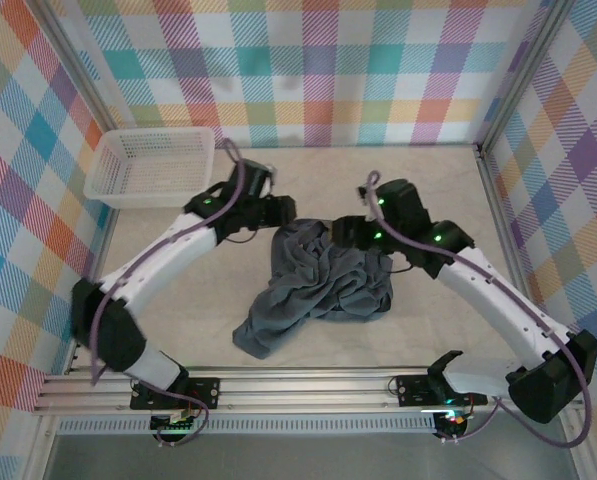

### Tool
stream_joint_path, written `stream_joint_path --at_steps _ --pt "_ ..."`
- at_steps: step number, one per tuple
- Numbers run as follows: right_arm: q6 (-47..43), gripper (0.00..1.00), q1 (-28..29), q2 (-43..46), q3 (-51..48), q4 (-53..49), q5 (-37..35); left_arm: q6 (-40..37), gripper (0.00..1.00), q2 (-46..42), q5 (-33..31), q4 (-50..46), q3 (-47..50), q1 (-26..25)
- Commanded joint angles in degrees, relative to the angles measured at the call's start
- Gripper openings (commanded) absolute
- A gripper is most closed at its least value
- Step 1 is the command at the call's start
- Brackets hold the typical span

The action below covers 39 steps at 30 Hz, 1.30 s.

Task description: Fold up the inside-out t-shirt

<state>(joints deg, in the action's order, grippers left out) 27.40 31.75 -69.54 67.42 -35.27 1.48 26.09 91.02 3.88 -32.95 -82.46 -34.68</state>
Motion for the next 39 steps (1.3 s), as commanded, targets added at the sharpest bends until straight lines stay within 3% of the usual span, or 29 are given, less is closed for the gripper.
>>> stream_joint_path --at_steps 1,7,11,13,14,16,17,19,20,23,27,30,33,37,39 --pt "6.0 0.63 -6.5 -5.0 -3.1 -8.5 -6.6 2.2 0.56 9.3 6.7 -2.1 -7.8 -4.3" --pt "2.2 0.71 -12.6 -15.2 -5.4 -1.8 0.1 4.7 0.66 26.5 9.6 0.9 -17.1 -6.0" --pt "-1.1 0.74 -14.9 -24.5 -2.7 2.6 2.1 5.6 0.67 34.0 8.9 0.4 -21.8 -6.0" --pt "-2.5 0.74 -15.2 -29.5 -0.4 4.0 1.0 5.1 0.54 36.7 7.6 -0.9 -23.8 -6.0" --pt "-2.8 0.72 -15.3 -31.5 0.5 4.5 0.5 5.0 0.4 37.4 7.7 -1.3 -24.4 -5.9" --pt "-3.1 0.61 -15.6 -35.9 2.2 5.2 0.6 5.1 0.05 37.3 8.3 -2.2 -26.1 -5.6" --pt "-3.3 0.5 -15.8 -37.5 2.8 5.6 1.4 5.0 0.0 36.6 8.4 -2.5 -26.7 -5.4" --pt "-3.6 0.11 -16.4 -39.6 3.6 6.6 3.1 3.7 0.0 33.7 9.0 -2.3 -28.3 -4.8" --pt "-3.7 0.0 -17.1 -39.6 3.8 7.2 5.0 3.0 0.0 32.1 9.3 -2.3 -29.4 -4.3" --pt "-3.1 0.0 -19.9 -34.8 5.1 8.0 8.8 -2.6 0.0 27.7 10.3 -4.7 -36.2 -3.2" --pt "-2.3 0.0 -25.0 -21.3 5.6 9.3 8.1 -13.8 0.0 21.5 11.9 -10.0 -43.3 -3.0" --pt "-0.6 0.0 -28.5 -9.6 0.0 11.2 5.8 -18.1 0.0 14.3 12.5 -9.9 -35.9 -4.0" --pt "0.1 0.0 -28.8 0.8 -11.3 11.9 3.1 -19.1 0.0 5.6 11.1 -5.4 -16.9 -6.1" --pt "5.1 0.01 -28.8 10.7 -27.9 9.1 0.0 -13.1 0.0 -4.0 6.4 3.0 10.2 -7.7" --pt "8.0 0.11 -28.9 13.9 -31.9 5.3 -3.0 -9.3 0.0 -7.5 4.1 6.0 19.2 -7.7"
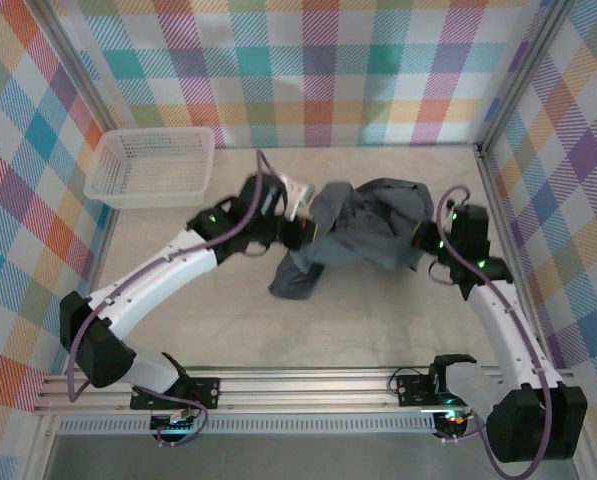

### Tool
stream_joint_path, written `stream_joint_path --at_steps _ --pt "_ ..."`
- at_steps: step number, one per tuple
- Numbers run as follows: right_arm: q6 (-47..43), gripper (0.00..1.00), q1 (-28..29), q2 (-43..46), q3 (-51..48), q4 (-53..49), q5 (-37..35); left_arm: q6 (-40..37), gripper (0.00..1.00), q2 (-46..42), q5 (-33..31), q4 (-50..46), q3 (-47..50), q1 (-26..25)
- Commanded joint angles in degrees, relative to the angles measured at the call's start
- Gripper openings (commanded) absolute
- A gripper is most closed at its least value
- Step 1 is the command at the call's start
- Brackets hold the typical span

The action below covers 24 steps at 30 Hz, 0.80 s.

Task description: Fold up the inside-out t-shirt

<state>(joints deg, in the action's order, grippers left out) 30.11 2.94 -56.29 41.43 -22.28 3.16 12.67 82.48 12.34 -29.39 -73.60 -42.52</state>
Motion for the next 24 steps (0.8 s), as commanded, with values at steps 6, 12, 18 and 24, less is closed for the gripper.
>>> stream_joint_path --at_steps 6,12,18,24 --pt "3.1 0.37 0.1 3.5 -3.8 -11.9 2.6 7.4 0.45 -4.0 -7.3 3.5 18.5 0.1" --pt "-4.4 0.5 12.1 -4.3 5.9 -9.9 1.6 6.7 0.55 -3.3 -9.5 0.8 12.9 0.1" --pt "-1.1 0.54 19.9 -19.3 11.9 -8.4 1.4 7.0 0.58 11.6 -5.3 1.2 1.0 -0.3" --pt "0.7 0.64 22.5 -33.3 13.9 -3.6 7.9 6.5 0.58 28.6 -11.0 -4.9 -10.2 0.1"
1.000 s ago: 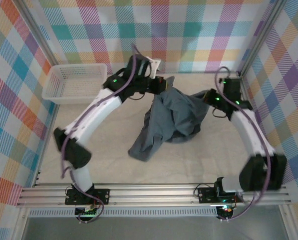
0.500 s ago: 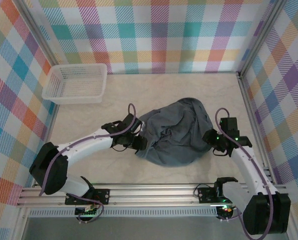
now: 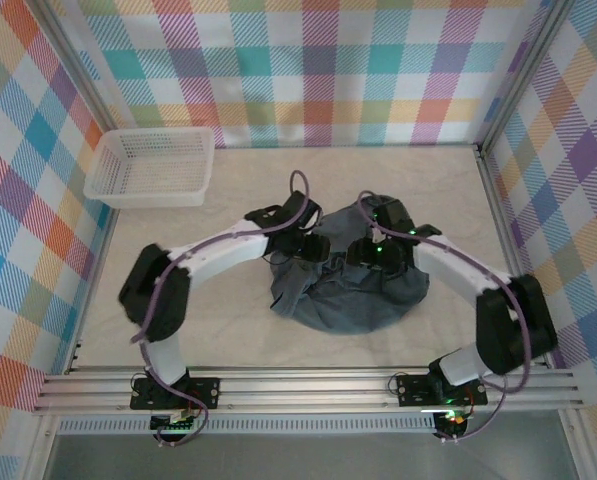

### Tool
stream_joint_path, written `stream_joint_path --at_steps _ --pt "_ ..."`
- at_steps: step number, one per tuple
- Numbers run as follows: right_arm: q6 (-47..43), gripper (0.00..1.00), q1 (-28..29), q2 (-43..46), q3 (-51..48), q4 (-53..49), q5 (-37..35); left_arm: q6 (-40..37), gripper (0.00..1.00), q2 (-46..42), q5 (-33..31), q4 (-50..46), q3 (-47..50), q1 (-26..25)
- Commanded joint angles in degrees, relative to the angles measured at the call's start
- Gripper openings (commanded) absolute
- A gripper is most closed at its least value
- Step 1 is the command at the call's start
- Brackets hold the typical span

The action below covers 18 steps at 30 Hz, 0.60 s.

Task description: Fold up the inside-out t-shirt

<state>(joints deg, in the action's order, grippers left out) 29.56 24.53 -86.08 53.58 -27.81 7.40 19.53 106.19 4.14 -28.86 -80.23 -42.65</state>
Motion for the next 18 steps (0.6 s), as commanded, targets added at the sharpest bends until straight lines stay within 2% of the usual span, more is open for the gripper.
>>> stream_joint_path --at_steps 1,2,3,4,6,7,9,13,16,18 --pt "1.5 0.64 0.9 -5.4 2.2 1.9 3.7 -0.4 0.56 6.9 -3.3 -6.4 -4.9 0.6" --pt "1.7 0.62 0.9 -6.9 2.6 1.7 3.1 -0.2 0.52 8.3 -3.6 -6.5 -5.4 0.8" --pt "1.8 0.57 0.9 -8.2 3.2 1.1 2.6 0.1 0.44 8.8 -3.3 -5.7 -5.2 1.3" --pt "1.7 0.44 0.9 -9.1 3.9 0.3 2.1 0.4 0.33 8.6 -2.1 -4.6 -4.9 1.6" --pt "1.0 0.09 0.8 -8.7 4.9 -1.0 1.3 0.9 0.07 6.9 0.9 -3.3 -5.1 2.5" --pt "0.4 0.0 0.8 -7.0 5.0 -1.3 1.1 1.5 0.0 5.3 2.6 -3.1 -5.6 2.9" --pt "-1.7 0.0 0.9 -2.2 3.8 -1.2 0.1 3.4 0.0 1.9 7.8 -2.1 -6.0 4.4" --pt "-2.3 0.0 -0.2 9.1 -3.9 -0.4 -7.7 11.1 0.0 -5.4 22.4 2.3 -5.0 8.6" --pt "-0.9 0.01 -1.9 12.2 -9.9 -1.9 -12.3 13.5 0.0 -9.4 27.3 3.1 -4.3 9.3" --pt "-1.8 0.07 -2.3 11.8 -9.5 -4.6 -12.1 14.0 0.0 -10.9 29.4 2.1 -3.9 9.3"
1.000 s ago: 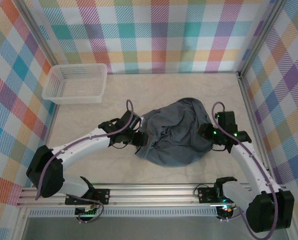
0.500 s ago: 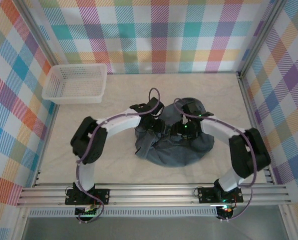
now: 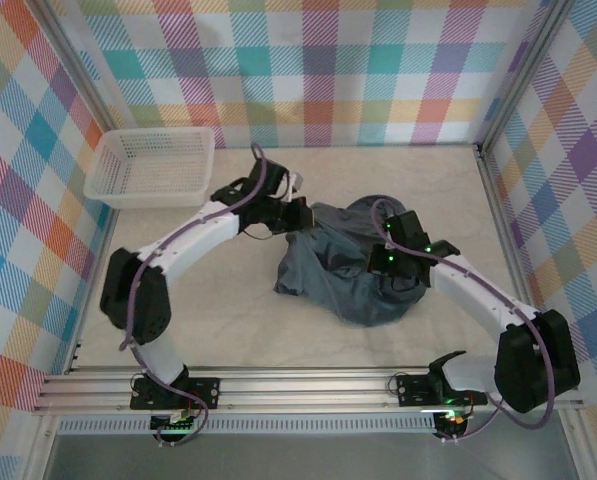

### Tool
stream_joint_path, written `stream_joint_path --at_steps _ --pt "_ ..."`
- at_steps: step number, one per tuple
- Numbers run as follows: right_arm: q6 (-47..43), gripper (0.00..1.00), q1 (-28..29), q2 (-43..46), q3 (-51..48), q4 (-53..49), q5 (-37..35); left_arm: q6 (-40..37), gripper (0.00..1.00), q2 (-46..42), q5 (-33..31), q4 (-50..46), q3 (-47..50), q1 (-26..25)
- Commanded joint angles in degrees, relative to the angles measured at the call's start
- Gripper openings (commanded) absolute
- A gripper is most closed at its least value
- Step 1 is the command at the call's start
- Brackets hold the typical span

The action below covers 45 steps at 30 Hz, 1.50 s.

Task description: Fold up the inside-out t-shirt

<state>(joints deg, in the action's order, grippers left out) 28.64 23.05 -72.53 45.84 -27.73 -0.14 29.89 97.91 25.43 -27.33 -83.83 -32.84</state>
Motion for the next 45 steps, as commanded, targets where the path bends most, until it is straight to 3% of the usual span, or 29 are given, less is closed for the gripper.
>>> stream_joint_path --at_steps 1,3,5,8,10,15,17,18,20,22,23,26,29,34,38,42,45 --pt "-2.1 0.1 -0.8 -1.9 -0.1 -6.3 -2.8 4.1 0.0 -3.3 8.8 0.6 0.4 -0.5" --pt "-5.2 0.27 -0.2 -0.8 4.4 -8.1 1.9 5.3 0.0 -4.5 9.5 1.3 2.1 -0.5" --pt "-9.3 0.42 2.4 2.3 6.9 -6.3 1.9 5.7 0.0 -5.2 9.7 1.6 3.2 -0.5" --pt "-18.4 0.6 7.9 7.5 4.3 4.2 0.2 5.8 0.0 -5.3 9.6 1.3 3.4 -0.5" --pt "-25.2 0.78 11.3 8.5 1.3 12.5 -3.6 6.1 0.0 -5.4 9.6 1.7 3.1 -0.6" --pt "-33.7 0.82 13.2 -0.8 2.2 23.7 -3.1 7.3 0.0 -5.7 9.3 1.8 1.1 -0.6" --pt "-33.3 0.8 13.4 -5.6 5.2 23.9 -4.0 7.4 0.0 -5.6 9.3 1.4 0.0 -0.5" --pt "-32.1 0.71 13.4 -7.6 7.1 22.8 -3.9 6.9 0.0 -5.5 8.7 0.6 -0.8 -0.5" --pt "-30.0 0.41 13.4 -9.1 10.6 19.7 -1.0 5.0 0.0 -5.5 5.6 -2.1 -1.9 -0.1" --pt "-27.8 0.04 13.3 -7.1 13.4 14.8 7.3 2.1 0.0 -5.3 0.4 -4.3 -1.8 1.8" --pt "-26.5 0.0 13.2 -5.2 13.7 13.6 12.5 0.2 0.0 -4.8 -2.3 -4.9 -0.9 2.7" --pt "-19.7 0.0 11.7 3.1 10.7 16.4 29.4 -7.1 0.0 -1.0 -12.1 -5.3 1.7 5.9" --pt "-11.6 0.0 8.6 9.3 7.8 19.4 34.8 -9.4 0.01 2.9 -10.7 -1.6 2.8 7.0" --pt "-6.1 0.0 2.0 12.0 4.5 21.6 36.5 -11.5 0.37 1.0 -8.7 1.4 3.9 7.1" --pt "-6.1 0.0 0.6 9.6 5.9 18.5 36.6 -14.5 0.56 -8.0 -11.7 -0.9 8.6 7.2" --pt "-6.1 0.0 0.4 7.6 6.9 17.8 36.9 -14.3 0.62 -19.0 -11.3 -0.3 15.7 4.8" --pt "-6.3 0.0 0.3 5.9 8.1 16.4 36.3 -14.8 0.58 -25.6 -16.1 1.9 19.4 -4.1"
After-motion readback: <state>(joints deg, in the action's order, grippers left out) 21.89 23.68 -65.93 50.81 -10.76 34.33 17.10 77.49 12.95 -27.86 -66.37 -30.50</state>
